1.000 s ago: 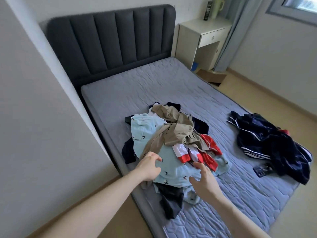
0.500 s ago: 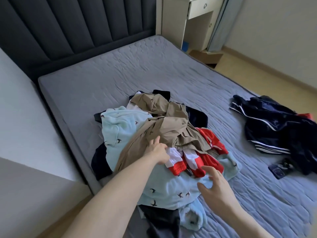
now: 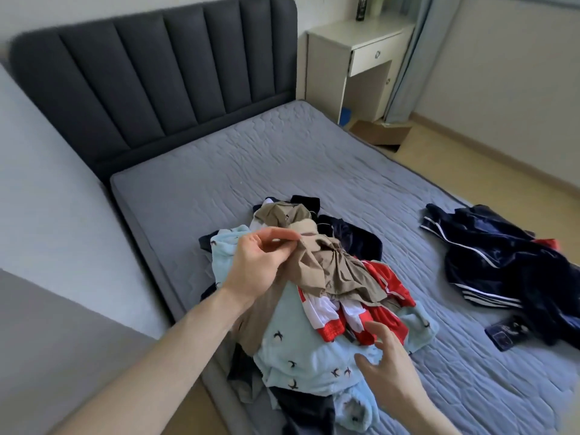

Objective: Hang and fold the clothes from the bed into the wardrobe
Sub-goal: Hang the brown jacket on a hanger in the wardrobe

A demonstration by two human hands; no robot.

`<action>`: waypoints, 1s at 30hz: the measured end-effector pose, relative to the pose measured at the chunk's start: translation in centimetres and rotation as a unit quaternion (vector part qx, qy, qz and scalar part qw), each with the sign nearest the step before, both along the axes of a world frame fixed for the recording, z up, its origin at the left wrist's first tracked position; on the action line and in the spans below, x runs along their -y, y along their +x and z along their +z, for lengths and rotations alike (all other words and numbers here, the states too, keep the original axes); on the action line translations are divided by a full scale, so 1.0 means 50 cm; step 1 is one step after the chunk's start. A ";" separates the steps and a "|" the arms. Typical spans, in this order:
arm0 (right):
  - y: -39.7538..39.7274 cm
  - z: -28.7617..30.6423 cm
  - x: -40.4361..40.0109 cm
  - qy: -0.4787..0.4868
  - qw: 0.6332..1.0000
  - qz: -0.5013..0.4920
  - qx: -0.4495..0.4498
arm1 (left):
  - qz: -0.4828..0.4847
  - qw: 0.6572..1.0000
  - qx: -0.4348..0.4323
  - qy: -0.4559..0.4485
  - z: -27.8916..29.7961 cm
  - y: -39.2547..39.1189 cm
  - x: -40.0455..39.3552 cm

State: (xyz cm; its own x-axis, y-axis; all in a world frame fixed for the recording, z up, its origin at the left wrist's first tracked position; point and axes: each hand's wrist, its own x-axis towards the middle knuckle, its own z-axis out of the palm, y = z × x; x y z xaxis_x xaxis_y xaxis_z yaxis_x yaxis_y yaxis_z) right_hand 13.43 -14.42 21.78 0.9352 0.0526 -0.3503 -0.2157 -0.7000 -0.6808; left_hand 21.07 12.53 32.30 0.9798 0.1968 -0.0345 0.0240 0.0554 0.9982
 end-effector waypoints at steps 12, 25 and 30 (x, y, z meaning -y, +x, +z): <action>-0.126 0.299 -0.100 0.006 0.995 0.069 0.071 | -0.007 0.972 0.163 -0.170 0.657 -0.392 -0.013; -0.373 0.479 -0.170 -0.070 0.912 0.382 0.135 | 0.143 0.908 0.340 -0.198 0.963 -0.896 0.106; -0.511 0.587 -0.210 0.033 0.870 0.464 0.163 | 0.488 0.830 0.270 0.013 0.925 -1.078 -0.008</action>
